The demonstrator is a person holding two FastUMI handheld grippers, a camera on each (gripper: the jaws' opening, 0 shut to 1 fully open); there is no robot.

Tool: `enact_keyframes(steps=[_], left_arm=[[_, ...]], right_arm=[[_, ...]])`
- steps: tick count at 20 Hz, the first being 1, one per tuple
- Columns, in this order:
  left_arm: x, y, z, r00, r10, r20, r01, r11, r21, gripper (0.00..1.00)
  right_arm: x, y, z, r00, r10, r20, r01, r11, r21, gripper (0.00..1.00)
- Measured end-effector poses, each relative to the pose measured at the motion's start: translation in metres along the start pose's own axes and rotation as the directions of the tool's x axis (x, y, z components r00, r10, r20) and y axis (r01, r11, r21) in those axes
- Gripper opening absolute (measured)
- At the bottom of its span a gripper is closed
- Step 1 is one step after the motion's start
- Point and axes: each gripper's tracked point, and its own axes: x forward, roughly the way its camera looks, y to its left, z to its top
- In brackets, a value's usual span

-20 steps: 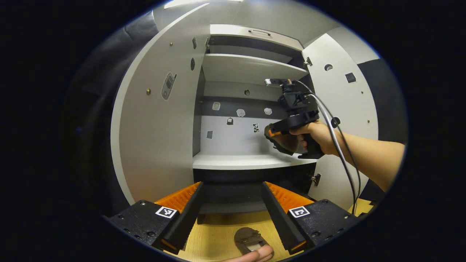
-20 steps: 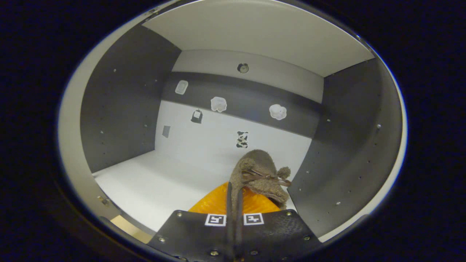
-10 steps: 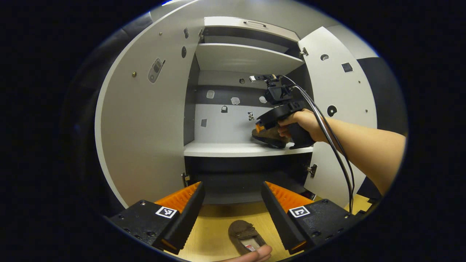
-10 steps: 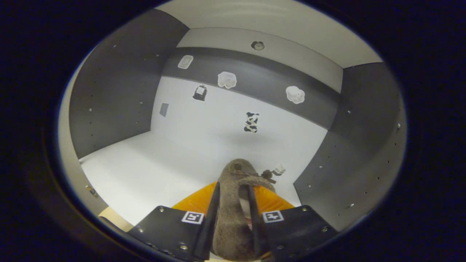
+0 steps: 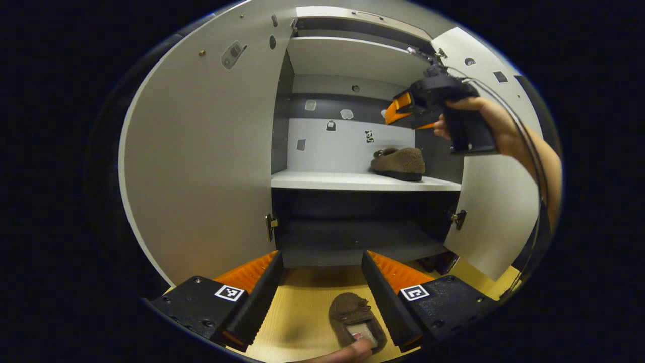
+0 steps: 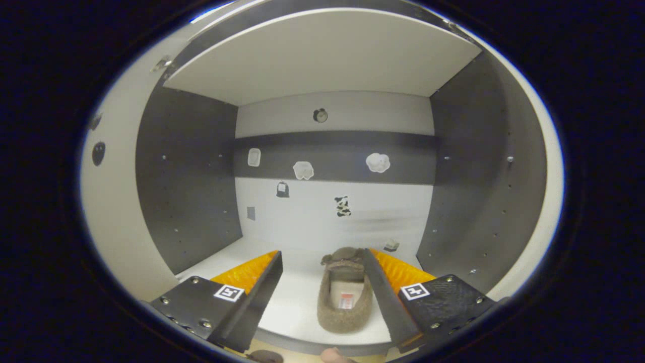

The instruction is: Grab one shoe with the right hand and put it into the shoe cabinet, grab the other shoe with the left hand and put it into the shoe cabinet; then close the right door with the right hand and the left door with the left hand.

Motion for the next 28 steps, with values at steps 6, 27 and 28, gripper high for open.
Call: enact_keyframes(steps=[6, 27, 28], left_arm=[[0.023, -0.007, -0.073, 0.988, -0.016, -0.154, 0.009, 0.999, -0.047, 0.97], [0.013, -0.040, -0.230, 0.855, -0.072, -0.514, 0.057, 0.997, -0.044, 0.80], [0.013, -0.039, -0.238, 0.841, -0.076, -0.535, 0.056, 0.997, -0.053, 0.80]], right_arm=[[-0.086, -0.012, -0.004, 0.999, -0.038, 0.038, 0.036, 0.998, 0.055, 0.99], [-0.274, -0.010, -0.077, 0.945, -0.227, 0.237, 0.207, 0.973, 0.106, 0.98], [-0.274, -0.007, -0.079, 0.948, -0.216, 0.236, 0.196, 0.975, 0.104, 0.99]])
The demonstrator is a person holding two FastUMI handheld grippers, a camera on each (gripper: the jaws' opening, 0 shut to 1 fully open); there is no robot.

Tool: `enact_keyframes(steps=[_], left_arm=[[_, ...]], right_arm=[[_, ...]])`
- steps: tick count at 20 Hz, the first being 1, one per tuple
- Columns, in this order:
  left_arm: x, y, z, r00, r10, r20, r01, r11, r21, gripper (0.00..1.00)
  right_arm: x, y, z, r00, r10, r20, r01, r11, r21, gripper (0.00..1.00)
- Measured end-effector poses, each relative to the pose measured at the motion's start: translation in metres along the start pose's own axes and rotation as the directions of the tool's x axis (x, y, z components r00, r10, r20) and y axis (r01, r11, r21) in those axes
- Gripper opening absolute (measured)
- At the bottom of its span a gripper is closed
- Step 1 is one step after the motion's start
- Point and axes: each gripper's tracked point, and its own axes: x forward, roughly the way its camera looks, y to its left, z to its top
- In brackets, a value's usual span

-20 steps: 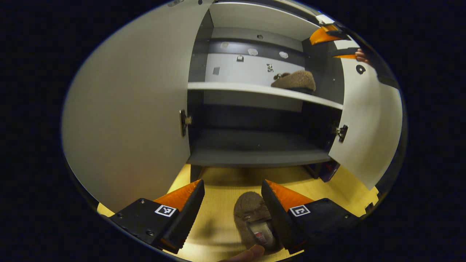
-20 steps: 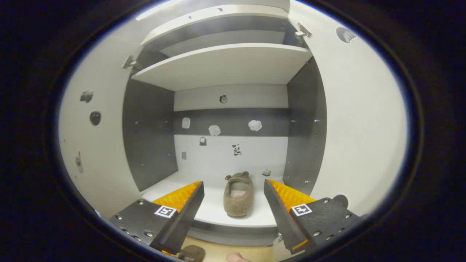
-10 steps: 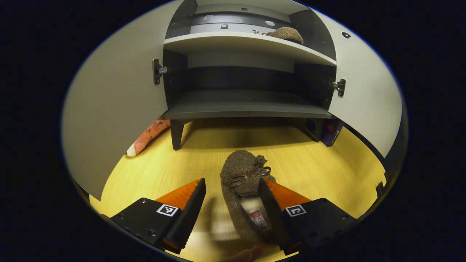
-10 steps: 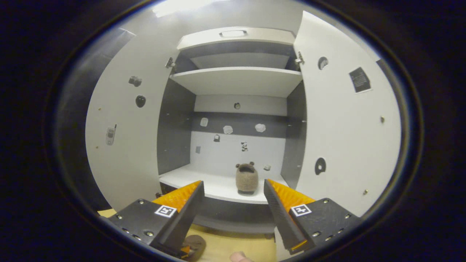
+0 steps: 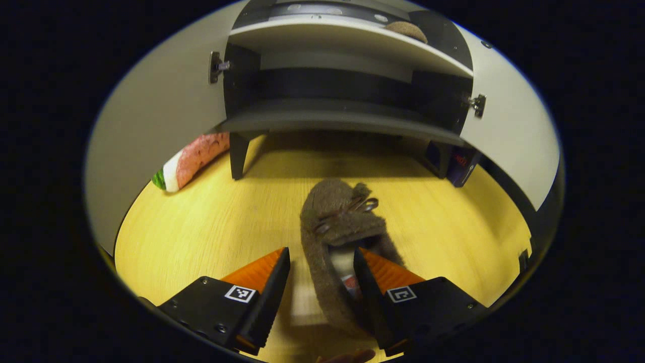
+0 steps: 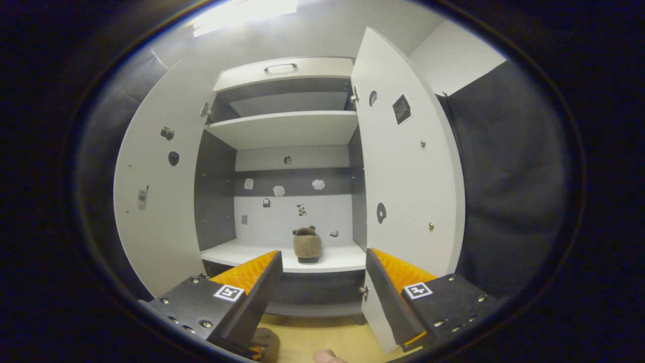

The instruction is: Grab one shoe with the right hand and put it into the shoe cabinet, grab the other shoe with the left hand and put it into the shoe cabinet; then close the right door with the right hand and the left door with the left hand.

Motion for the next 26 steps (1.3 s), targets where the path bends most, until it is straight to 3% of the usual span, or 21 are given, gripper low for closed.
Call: enact_keyframes(steps=[1, 2, 6, 8, 13, 18, 26], left_arm=[[0.000, -0.004, 0.000, 1.000, -0.029, -0.006, 0.028, 0.999, -0.019, 0.78], [0.002, -0.008, 0.003, 0.998, -0.054, 0.013, 0.054, 0.998, -0.029, 0.67], [0.015, 0.010, 0.010, 0.999, 0.027, 0.028, -0.027, 1.000, 0.007, 0.08], [0.010, 0.011, 0.013, 0.999, 0.034, 0.030, -0.035, 0.999, 0.020, 0.02], [-0.035, 0.015, 0.059, 0.982, 0.064, 0.176, -0.071, 0.997, 0.033, 0.01], [-0.101, 0.008, 0.138, 0.916, 0.050, 0.399, -0.076, 0.996, 0.050, 0.01], [-0.160, -0.014, 0.231, 0.830, -0.009, 0.558, -0.015, 0.999, 0.037, 0.00]], right_arm=[[-0.001, 0.002, -0.003, 1.000, 0.010, -0.003, -0.010, 1.000, -0.005, 1.00], [0.000, 0.004, -0.005, 1.000, 0.019, -0.004, -0.019, 1.000, -0.013, 0.99], [-0.003, 0.021, -0.020, 0.996, 0.086, -0.030, -0.087, 0.996, -0.024, 1.00], [-0.004, 0.018, -0.027, 0.995, 0.093, -0.046, -0.094, 0.996, -0.011, 0.99], [-0.005, -0.005, -0.030, 0.998, 0.038, -0.044, -0.037, 0.999, 0.014, 0.98], [-0.005, -0.022, -0.033, 0.999, 0.011, -0.046, -0.009, 0.999, 0.044, 0.99], [-0.006, -0.044, -0.040, 0.998, -0.037, -0.056, 0.039, 0.998, 0.047, 0.99]])
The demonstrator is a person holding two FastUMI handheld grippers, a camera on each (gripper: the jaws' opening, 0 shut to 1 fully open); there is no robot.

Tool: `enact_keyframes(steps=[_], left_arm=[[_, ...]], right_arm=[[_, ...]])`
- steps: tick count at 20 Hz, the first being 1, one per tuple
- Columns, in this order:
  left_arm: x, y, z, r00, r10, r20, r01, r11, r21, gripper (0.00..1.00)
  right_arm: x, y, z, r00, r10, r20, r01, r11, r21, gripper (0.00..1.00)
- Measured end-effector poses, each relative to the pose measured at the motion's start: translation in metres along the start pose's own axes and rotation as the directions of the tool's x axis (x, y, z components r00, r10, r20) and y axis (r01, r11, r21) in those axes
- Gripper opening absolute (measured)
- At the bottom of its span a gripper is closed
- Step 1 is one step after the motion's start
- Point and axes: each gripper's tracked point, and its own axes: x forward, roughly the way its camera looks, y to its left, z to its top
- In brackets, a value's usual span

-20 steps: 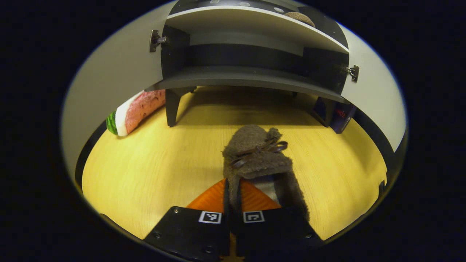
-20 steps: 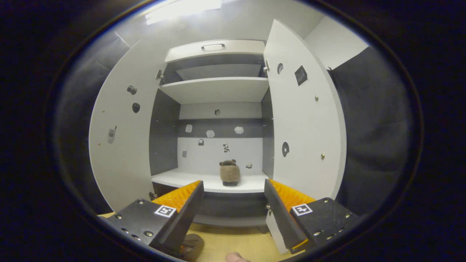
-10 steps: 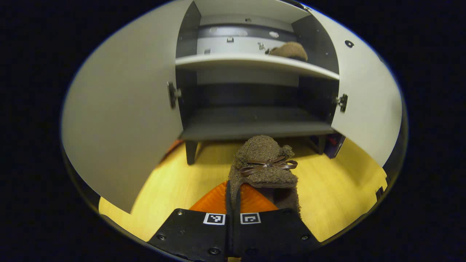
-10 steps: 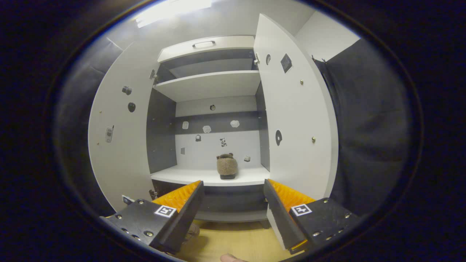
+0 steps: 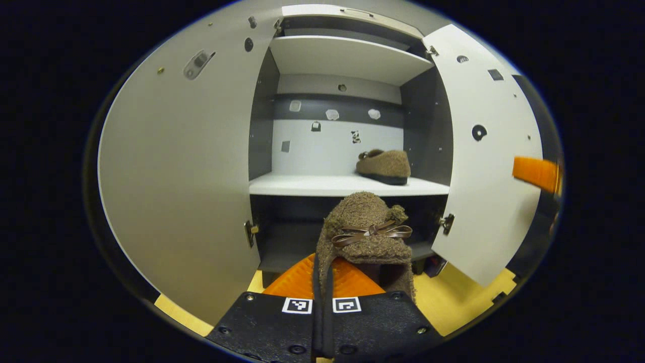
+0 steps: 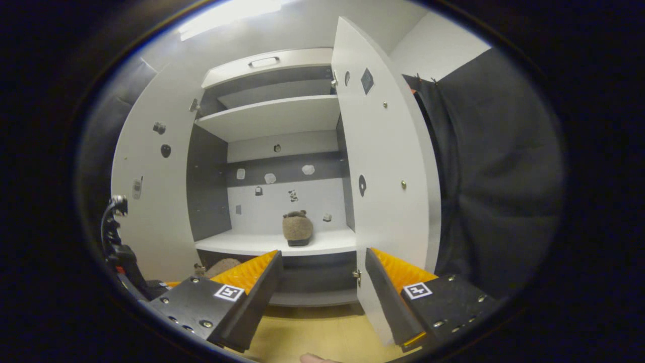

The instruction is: Grab one shoe with the right hand and put it into the shoe cabinet, grab the other shoe with the left hand and put it into the shoe cabinet; then close the right door with the right hand and the left door with the left hand.

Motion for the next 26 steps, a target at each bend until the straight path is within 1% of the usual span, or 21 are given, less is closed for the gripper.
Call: enact_keyframes(steps=[3, 4, 6, 11, 13, 14, 15, 16, 17, 18, 22, 24, 25, 26], left_arm=[[0.012, 0.001, 0.047, 0.997, 0.000, 0.079, 0.001, 1.000, -0.014, 0.01], [0.015, 0.004, 0.065, 0.994, 0.015, 0.105, -0.013, 1.000, -0.019, 0.01], [0.022, 0.007, 0.100, 0.987, 0.037, 0.153, -0.033, 0.999, -0.031, 0.01], [0.051, 0.008, 0.167, 0.975, 0.050, 0.217, -0.038, 0.997, -0.061, 0.02], [0.072, 0.011, 0.184, 0.971, 0.078, 0.228, -0.065, 0.996, -0.064, 0.02], [0.083, 0.013, 0.190, 0.968, 0.098, 0.232, -0.081, 0.993, -0.082, 0.02], [0.094, 0.014, 0.194, 0.967, 0.114, 0.227, -0.091, 0.990, -0.111, 0.02], [0.107, 0.012, 0.197, 0.969, 0.121, 0.217, -0.093, 0.986, -0.136, 0.03], [0.121, 0.010, 0.199, 0.971, 0.121, 0.205, -0.093, 0.986, -0.139, 0.03], [0.134, 0.008, 0.200, 0.974, 0.119, 0.195, -0.093, 0.986, -0.138, 0.03], [0.186, 0.007, 0.188, 0.984, 0.126, 0.126, -0.111, 0.987, -0.119, 0.04], [0.207, 0.012, 0.178, 0.986, 0.141, 0.090, -0.130, 0.985, -0.114, 0.04], [0.215, 0.015, 0.170, 0.986, 0.149, 0.071, -0.141, 0.985, -0.102, 0.04], [0.220, 0.018, 0.166, 0.985, 0.161, 0.059, -0.155, 0.983, -0.098, 0.04]], right_arm=[[0.002, 0.005, 0.000, 1.000, 0.027, -0.003, -0.027, 0.999, 0.017, 0.98], [0.003, 0.004, 0.001, 1.000, 0.028, -0.001, -0.028, 1.000, 0.010, 1.00], [0.003, 0.007, 0.005, 0.999, 0.039, 0.004, -0.039, 0.999, 0.000, 1.00], [0.005, 0.016, 0.008, 0.997, 0.074, 0.003, -0.074, 0.997, -0.005, 1.00], [0.006, 0.018, 0.009, 0.996, 0.085, 0.007, -0.085, 0.996, -0.011, 1.00], [0.007, 0.018, 0.011, 0.996, 0.085, 0.012, -0.085, 0.996, -0.012, 1.00], [0.007, 0.019, 0.012, 0.995, 0.095, 0.018, -0.095, 0.995, -0.016, 0.98], [0.008, 0.021, 0.012, 0.994, 0.104, 0.017, -0.103, 0.994, -0.022, 0.98], [0.010, 0.018, 0.010, 0.995, 0.101, 0.016, -0.101, 0.995, -0.021, 0.98], [0.010, 0.015, 0.009, 0.995, 0.096, 0.014, -0.095, 0.995, -0.018, 1.00], [0.014, 0.011, -0.001, 0.995, 0.100, -0.002, -0.100, 0.995, 0.001, 1.00], [0.015, 0.010, -0.004, 0.994, 0.109, -0.003, -0.109, 0.994, 0.017, 1.00], [0.017, 0.008, -0.007, 0.994, 0.106, -0.008, -0.106, 0.994, 0.016, 0.98], [0.018, 0.005, -0.010, 0.995, 0.101, -0.014, -0.101, 0.995, 0.010, 1.00]])
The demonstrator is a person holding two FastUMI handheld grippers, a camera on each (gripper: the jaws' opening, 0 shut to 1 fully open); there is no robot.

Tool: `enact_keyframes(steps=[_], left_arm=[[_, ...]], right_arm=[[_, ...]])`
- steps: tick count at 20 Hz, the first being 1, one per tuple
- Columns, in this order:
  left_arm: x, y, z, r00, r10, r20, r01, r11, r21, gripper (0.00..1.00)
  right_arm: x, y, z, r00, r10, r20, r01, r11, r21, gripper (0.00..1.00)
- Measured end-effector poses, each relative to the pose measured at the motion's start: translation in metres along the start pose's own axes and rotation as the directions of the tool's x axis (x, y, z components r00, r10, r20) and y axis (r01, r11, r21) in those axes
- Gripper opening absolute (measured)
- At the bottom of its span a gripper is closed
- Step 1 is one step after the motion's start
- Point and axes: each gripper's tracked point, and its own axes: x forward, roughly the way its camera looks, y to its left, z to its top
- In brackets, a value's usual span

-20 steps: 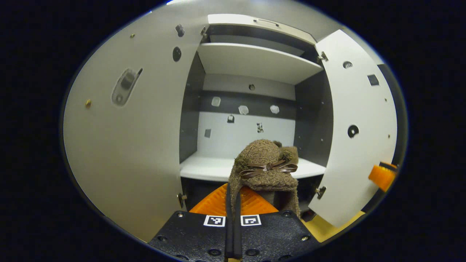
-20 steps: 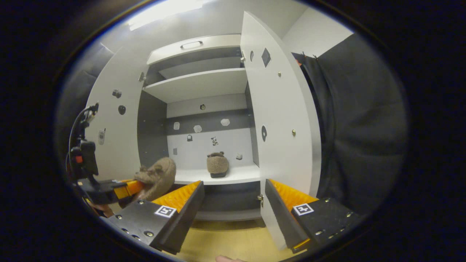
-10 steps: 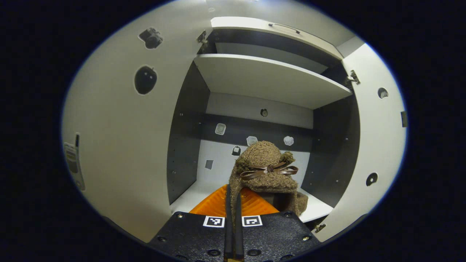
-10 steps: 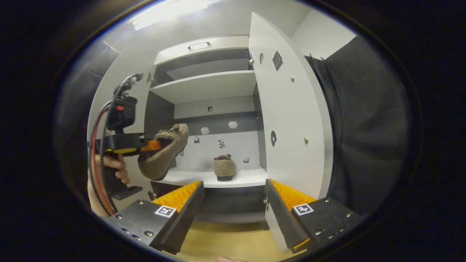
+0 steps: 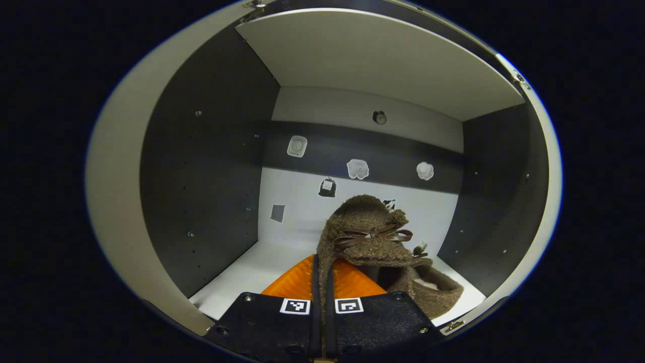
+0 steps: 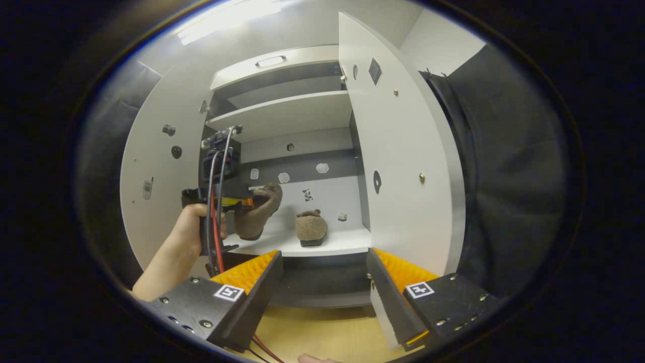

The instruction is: Grab one shoe with the right hand and put it into the shoe cabinet, grab the other shoe with the left hand and put it into the shoe cabinet; then close the right door with the right hand and the left door with the left hand.

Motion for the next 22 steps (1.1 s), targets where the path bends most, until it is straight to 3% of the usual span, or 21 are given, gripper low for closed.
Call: enact_keyframes(steps=[3, 5, 6, 9, 12, 13, 14, 16, 19, 22], left_arm=[[0.014, 0.012, -0.011, 0.998, 0.054, -0.018, -0.053, 0.998, 0.043, 0.06], [0.022, 0.012, -0.009, 0.999, 0.054, -0.009, -0.053, 0.997, 0.057, 0.13], [0.021, 0.011, -0.008, 0.999, 0.039, -0.008, -0.038, 0.998, 0.056, 0.11], [0.018, 0.007, -0.008, 1.000, 0.005, -0.008, -0.005, 0.999, 0.040, 0.51], [0.011, 0.007, 0.005, 1.000, 0.005, 0.027, -0.006, 0.999, 0.051, 0.51], [0.009, 0.000, 0.012, 0.998, -0.028, 0.052, 0.025, 0.998, 0.051, 0.59], [0.004, -0.006, 0.023, 0.996, -0.054, 0.076, 0.049, 0.997, 0.056, 0.73], [-0.006, 0.002, 0.028, 0.996, -0.033, 0.085, 0.027, 0.997, 0.068, 1.00], [-0.031, 0.013, 0.029, 0.997, -0.002, 0.075, -0.003, 0.998, 0.066, 0.99], [-0.068, 0.014, 0.023, 0.997, -0.050, 0.065, 0.047, 0.998, 0.052, 0.97]], right_arm=[[0.000, 0.000, -0.005, 1.000, 0.003, -0.002, -0.003, 1.000, -0.014, 1.00], [0.001, 0.001, -0.009, 1.000, 0.015, -0.013, -0.015, 1.000, -0.002, 1.00], [0.001, 0.002, -0.011, 1.000, 0.019, -0.021, -0.019, 1.000, 0.001, 1.00], [-0.003, 0.003, -0.015, 0.999, 0.018, -0.030, -0.018, 1.000, -0.011, 0.98], [-0.011, 0.004, -0.016, 0.999, 0.014, -0.034, -0.015, 1.000, -0.017, 0.98], [-0.016, 0.004, -0.016, 0.999, 0.013, -0.033, -0.014, 1.000, -0.017, 0.98], [-0.019, 0.004, -0.016, 0.999, 0.010, -0.035, -0.011, 1.000, -0.020, 0.98], [-0.027, 0.002, -0.016, 0.999, -0.006, -0.034, 0.005, 1.000, -0.027, 1.00], [-0.044, 0.003, -0.012, 1.000, -0.016, -0.021, 0.015, 0.999, -0.031, 1.00], [-0.058, 0.011, -0.006, 1.000, -0.006, -0.004, 0.006, 0.999, -0.048, 1.00]])
